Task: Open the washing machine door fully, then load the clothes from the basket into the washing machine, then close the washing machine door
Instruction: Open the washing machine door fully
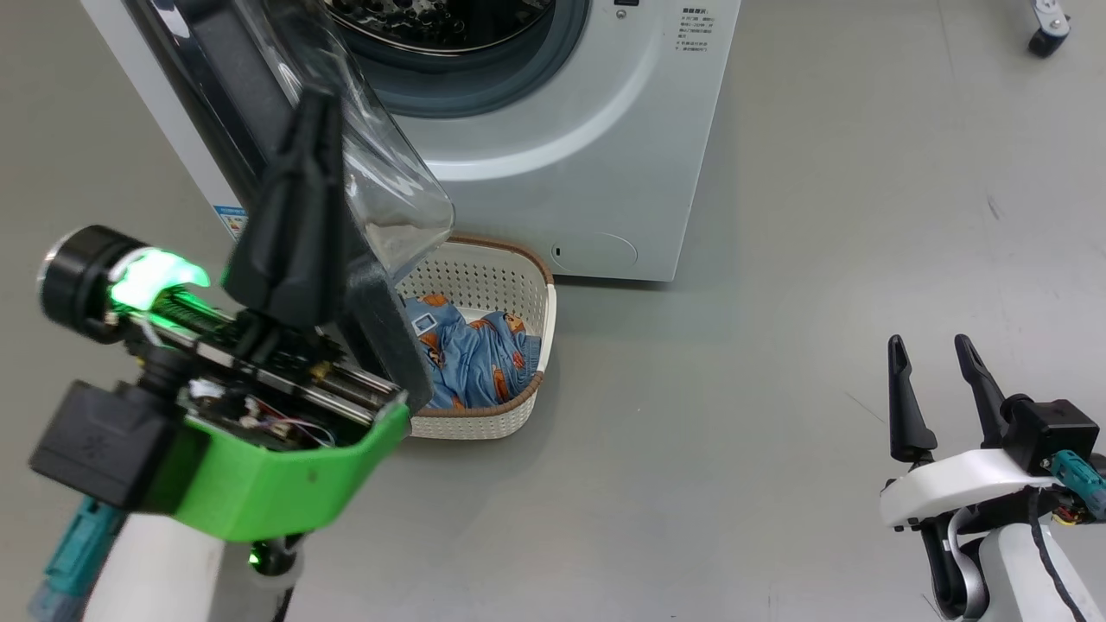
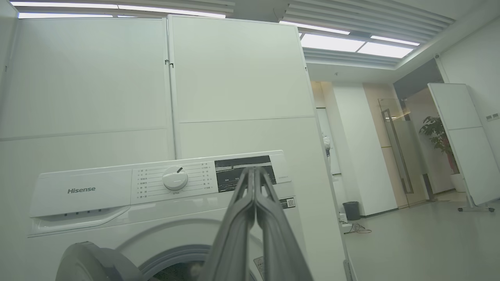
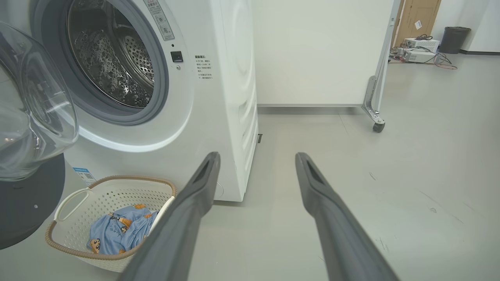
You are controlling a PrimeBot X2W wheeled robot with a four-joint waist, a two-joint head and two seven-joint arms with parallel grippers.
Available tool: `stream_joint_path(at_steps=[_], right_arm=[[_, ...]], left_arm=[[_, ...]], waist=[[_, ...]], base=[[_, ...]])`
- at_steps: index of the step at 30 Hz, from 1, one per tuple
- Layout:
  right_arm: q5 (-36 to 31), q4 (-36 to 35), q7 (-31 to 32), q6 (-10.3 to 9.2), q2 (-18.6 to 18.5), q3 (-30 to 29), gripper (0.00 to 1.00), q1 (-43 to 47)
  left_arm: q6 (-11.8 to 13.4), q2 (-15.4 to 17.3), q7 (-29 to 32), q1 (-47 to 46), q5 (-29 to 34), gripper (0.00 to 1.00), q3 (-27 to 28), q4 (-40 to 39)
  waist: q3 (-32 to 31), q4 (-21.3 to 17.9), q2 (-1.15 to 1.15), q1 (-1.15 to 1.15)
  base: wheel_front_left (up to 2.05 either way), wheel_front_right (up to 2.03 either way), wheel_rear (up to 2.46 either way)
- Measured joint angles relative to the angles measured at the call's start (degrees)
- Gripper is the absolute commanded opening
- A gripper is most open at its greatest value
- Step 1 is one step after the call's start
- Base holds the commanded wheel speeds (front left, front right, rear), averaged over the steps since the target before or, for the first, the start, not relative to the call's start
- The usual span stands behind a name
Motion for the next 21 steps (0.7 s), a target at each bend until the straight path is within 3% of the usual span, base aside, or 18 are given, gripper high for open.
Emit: stream_joint_path(at_steps=[9, 21], right_arm=[[0.0, 0.0, 0.0, 1.0, 0.6, 0.0, 1.0, 0.0], [-0.5, 0.0, 0.0, 1.75, 1.2, -0.1, 1.0, 0.0]], left_arm=[[0.0, 0.8, 0.0, -0.1, -1.3, 0.0, -13.9, -0.3], [0.0, 2.1, 0.0, 2.6, -3.2, 0.0, -23.3, 5.5]], waist=[[0.2, -0.3, 0.0, 0.0], [0.7, -0.6, 0.0, 0.0]], base=[[0.0, 0.0, 0.0], [0.0, 0.0, 0.0]])
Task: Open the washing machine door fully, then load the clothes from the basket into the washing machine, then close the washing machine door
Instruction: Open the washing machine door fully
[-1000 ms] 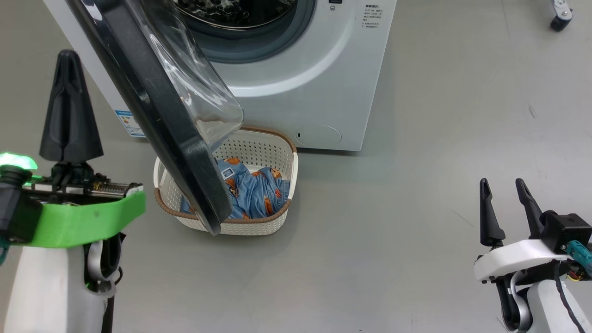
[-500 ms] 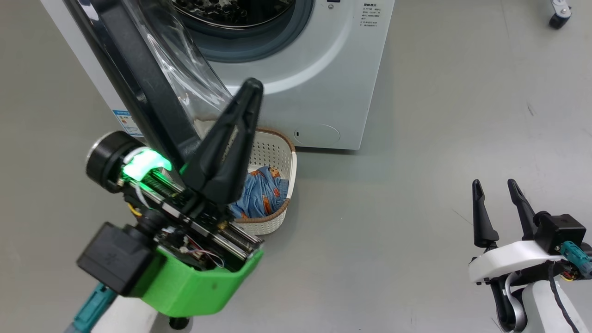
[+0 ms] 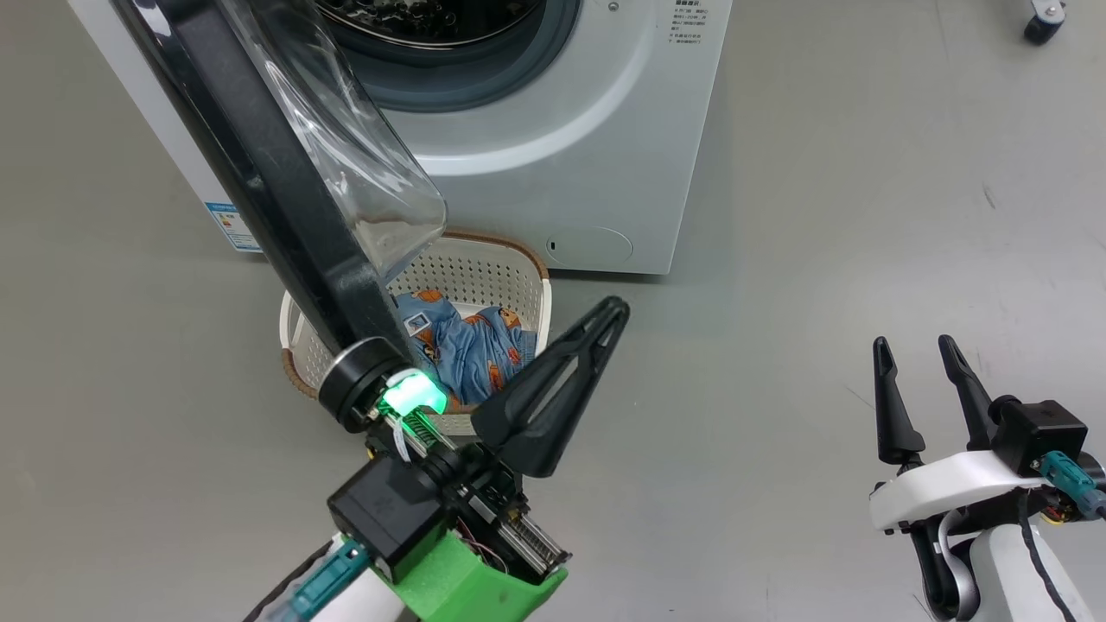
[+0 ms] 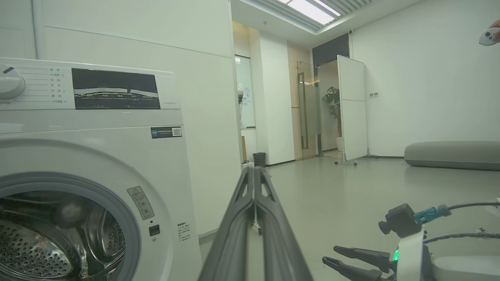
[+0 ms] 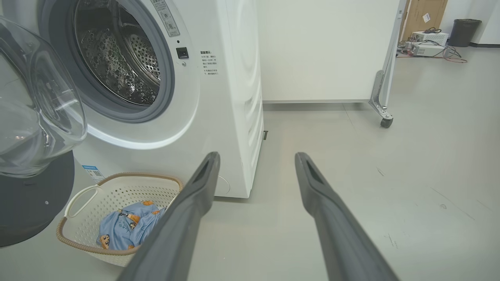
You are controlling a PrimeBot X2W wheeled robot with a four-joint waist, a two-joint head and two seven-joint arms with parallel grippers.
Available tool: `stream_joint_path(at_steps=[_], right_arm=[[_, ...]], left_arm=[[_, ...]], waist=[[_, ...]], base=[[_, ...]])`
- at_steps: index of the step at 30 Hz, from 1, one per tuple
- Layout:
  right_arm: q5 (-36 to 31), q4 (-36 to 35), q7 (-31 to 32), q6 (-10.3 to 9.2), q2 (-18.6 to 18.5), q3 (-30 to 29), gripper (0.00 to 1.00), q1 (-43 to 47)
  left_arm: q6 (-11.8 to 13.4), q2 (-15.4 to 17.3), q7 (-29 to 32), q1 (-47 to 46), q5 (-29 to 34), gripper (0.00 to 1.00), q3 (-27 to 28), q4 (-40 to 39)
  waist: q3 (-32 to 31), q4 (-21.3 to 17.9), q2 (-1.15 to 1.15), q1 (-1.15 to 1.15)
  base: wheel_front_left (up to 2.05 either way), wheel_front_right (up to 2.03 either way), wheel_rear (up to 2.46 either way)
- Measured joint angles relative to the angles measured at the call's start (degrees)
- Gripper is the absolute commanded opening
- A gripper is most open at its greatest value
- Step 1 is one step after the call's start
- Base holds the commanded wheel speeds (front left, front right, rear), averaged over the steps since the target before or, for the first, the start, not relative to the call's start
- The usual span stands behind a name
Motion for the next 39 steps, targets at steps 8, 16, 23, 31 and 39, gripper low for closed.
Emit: stream_joint_path(at_steps=[8, 16, 23, 31, 39], right_arm=[[0.0, 0.4, 0.0, 0.44, 0.0, -0.4, 1.0, 0.0], [-0.5, 0.5, 0.0, 0.8, 0.2, -0.6, 1.0, 0.0], [-0.5, 0.5, 0.0, 1.04, 0.3, -1.0, 1.0, 0.0], [-0.5, 0.5, 0.0, 1.29, 0.5, -1.2, 1.0, -0.1], [-0.5, 0.5, 0.0, 1.31, 0.6, -1.8, 1.0, -0.2]], left_arm=[[0.0, 1.0, 0.0, 2.0, -0.5, 0.0, -2.9, 4.8], [0.0, 1.3, 0.0, 3.3, -2.0, 0.0, -1.4, 10.5], [0.0, 1.0, 0.1, 4.2, -3.4, 0.0, 0.7, 14.6], [0.0, -0.2, 0.1, 4.0, -4.6, 0.0, 4.4, 17.3], [0.0, -0.2, 0.1, 3.6, -4.9, 0.0, 7.9, 20.8]], waist=[[0.2, 0.0, 0.0, 0.0], [0.3, 0.0, 0.0, 0.0], [0.9, -0.1, 0.0, 0.0], [1.4, -0.2, 0.0, 0.0], [2.7, -0.3, 0.0, 0.0]], base=[[0.0, 0.0, 0.0], [0.0, 0.0, 0.0], [0.0, 0.0, 0.0], [0.0, 0.0, 0.0], [0.0, 0.0, 0.0]])
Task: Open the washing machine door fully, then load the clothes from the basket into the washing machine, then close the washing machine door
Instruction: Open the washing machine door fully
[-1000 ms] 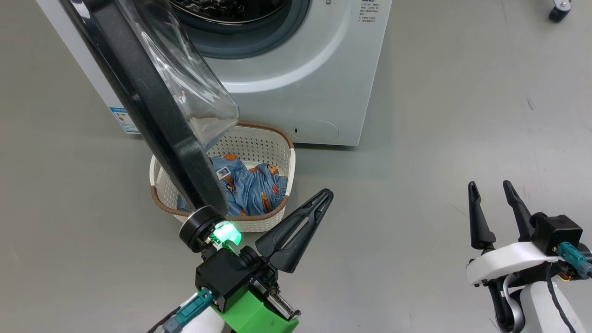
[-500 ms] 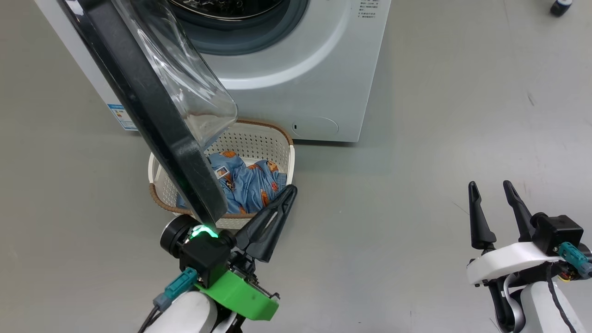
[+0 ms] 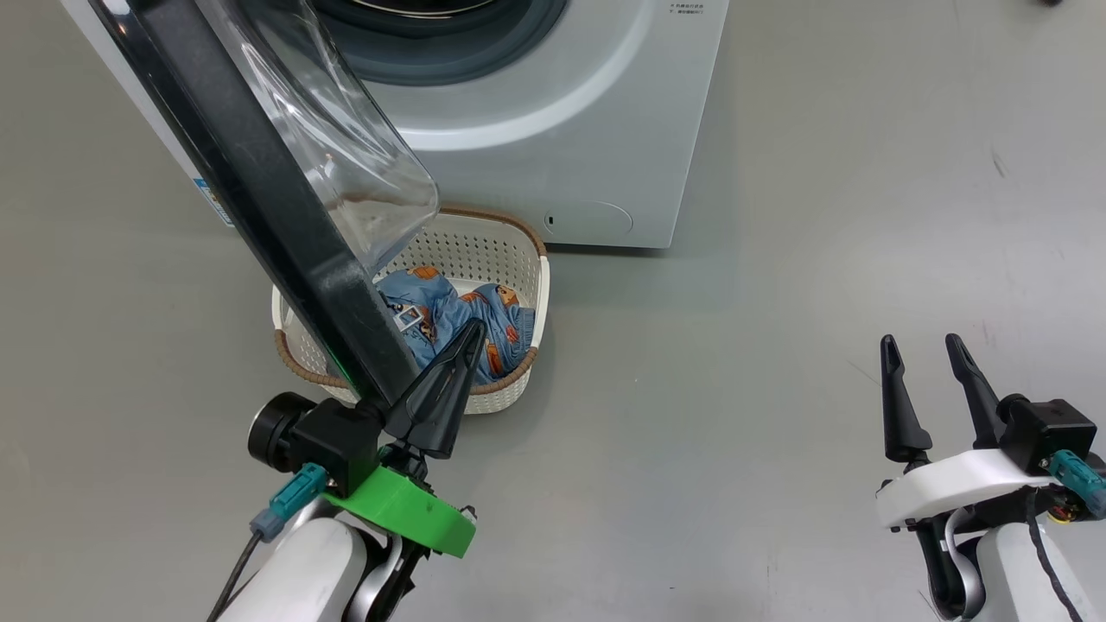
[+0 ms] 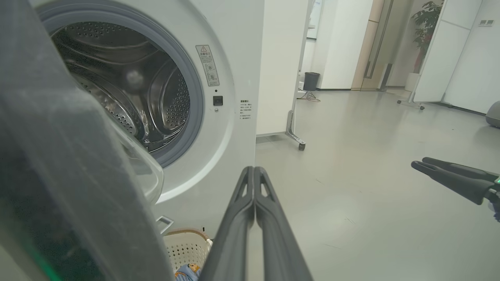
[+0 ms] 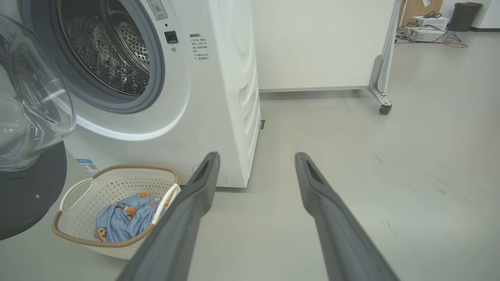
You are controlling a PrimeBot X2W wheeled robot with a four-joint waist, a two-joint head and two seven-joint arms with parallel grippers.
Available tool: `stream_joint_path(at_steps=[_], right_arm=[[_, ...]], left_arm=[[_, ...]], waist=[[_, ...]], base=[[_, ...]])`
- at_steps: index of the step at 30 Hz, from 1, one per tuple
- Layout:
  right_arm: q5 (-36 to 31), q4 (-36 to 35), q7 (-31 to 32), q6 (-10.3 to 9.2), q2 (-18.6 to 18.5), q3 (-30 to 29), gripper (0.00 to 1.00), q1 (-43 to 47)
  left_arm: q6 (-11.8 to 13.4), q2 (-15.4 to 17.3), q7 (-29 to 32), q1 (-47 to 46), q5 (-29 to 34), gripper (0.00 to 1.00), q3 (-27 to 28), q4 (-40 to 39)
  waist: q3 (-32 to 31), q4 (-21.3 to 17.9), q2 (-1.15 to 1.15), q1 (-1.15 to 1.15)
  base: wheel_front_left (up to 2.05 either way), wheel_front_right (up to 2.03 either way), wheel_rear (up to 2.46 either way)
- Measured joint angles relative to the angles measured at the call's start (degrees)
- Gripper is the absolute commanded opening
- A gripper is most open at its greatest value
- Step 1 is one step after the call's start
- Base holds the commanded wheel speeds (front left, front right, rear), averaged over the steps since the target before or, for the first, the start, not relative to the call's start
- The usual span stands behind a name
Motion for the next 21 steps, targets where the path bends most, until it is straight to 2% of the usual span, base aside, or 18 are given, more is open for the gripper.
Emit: stream_joint_path(at_steps=[21], right_arm=[[-0.6, 0.4, 0.0, 0.52, 0.0, -0.7, 1.0, -1.4]], left_arm=[[0.0, -1.8, 0.0, -2.6, -0.7, 0.0, 3.7, 5.0]], waist=[[2.1, 1.1, 0.0, 0.0]], base=[[0.0, 0.0, 0.0]])
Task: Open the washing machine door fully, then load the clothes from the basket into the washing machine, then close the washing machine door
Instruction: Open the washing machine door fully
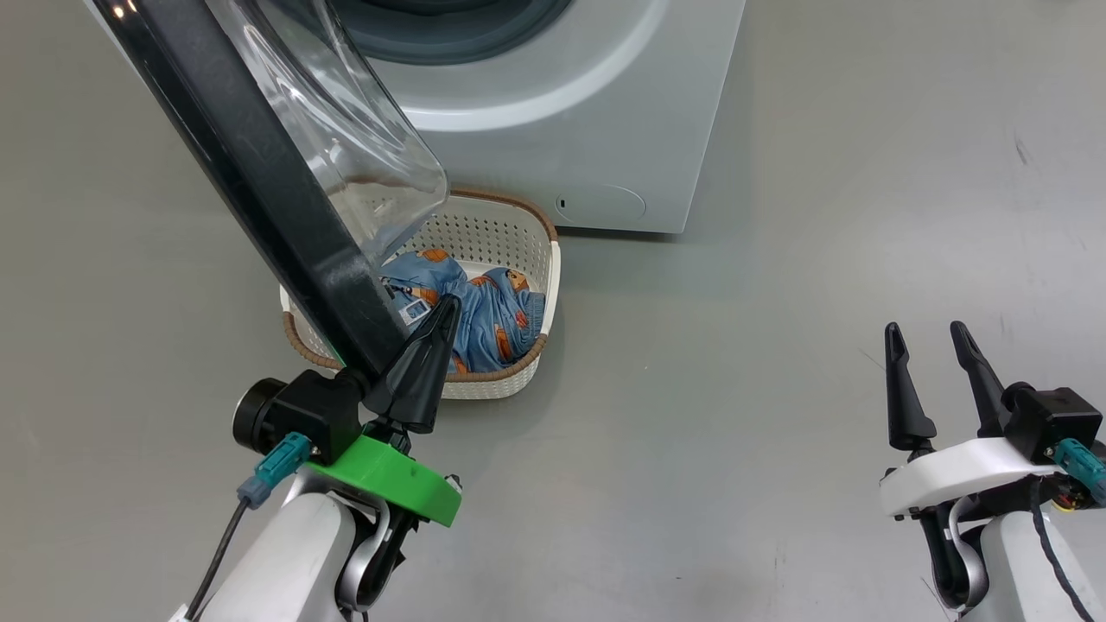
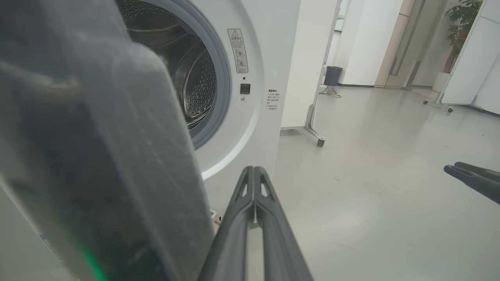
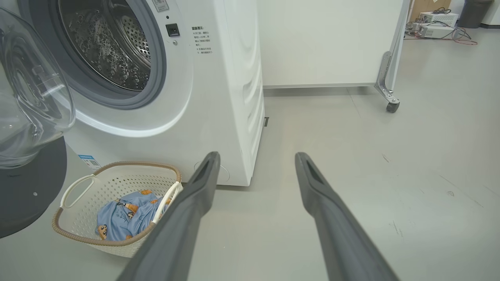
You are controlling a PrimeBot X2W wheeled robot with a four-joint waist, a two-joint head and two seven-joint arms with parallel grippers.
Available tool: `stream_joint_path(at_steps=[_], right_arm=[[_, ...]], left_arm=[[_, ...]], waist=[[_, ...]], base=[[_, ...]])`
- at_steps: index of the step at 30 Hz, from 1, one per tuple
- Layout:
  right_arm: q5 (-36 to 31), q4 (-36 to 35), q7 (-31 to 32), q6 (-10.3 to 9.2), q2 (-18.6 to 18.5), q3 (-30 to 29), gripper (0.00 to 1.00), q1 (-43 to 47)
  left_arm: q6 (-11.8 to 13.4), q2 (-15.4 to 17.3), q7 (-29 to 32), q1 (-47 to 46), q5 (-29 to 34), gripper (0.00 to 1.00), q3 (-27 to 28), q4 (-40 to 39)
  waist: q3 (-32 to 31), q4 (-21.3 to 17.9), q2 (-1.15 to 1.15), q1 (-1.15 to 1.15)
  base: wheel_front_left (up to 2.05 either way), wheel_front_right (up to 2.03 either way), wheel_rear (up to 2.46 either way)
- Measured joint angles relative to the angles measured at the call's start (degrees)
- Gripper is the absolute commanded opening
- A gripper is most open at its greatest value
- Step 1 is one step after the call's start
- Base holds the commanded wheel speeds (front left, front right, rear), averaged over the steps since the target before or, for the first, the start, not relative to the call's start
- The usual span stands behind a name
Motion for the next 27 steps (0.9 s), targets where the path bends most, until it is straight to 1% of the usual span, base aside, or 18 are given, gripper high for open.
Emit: stream_joint_path(at_steps=[4, 8, 19, 27], right_arm=[[0.0, 0.2, 0.0, 0.4, 0.1, -0.6, 1.0, 0.0], [0.0, 0.4, 0.0, 0.41, 0.2, -1.0, 1.0, 0.0], [0.0, 0.6, 0.0, 0.42, 0.5, -1.4, 1.0, 0.1], [0.0, 0.8, 0.0, 0.46, 0.8, -1.4, 1.0, 0.1]], left_arm=[[0.0, -0.5, 0.0, 0.0, -0.1, 0.0, -0.2, 1.1], [0.0, -2.1, 0.0, 0.0, -0.1, 0.0, 1.5, 2.5], [-0.3, -3.0, 0.0, 0.7, 0.2, 0.0, 3.8, 4.1], [-0.3, -3.0, 0.0, 2.0, 2.3, 0.0, 6.0, 3.5]], waist=[[-0.2, 0.6, 0.0, 0.0], [-0.6, 1.7, 0.0, 0.0], [-1.2, 4.2, 0.0, 0.0], [-1.4, 5.8, 0.0, 0.0]], base=[[0.0, 0.0, 0.0], [0.0, 0.0, 0.0], [0.0, 0.0, 0.0], [0.0, 0.0, 0.0]])
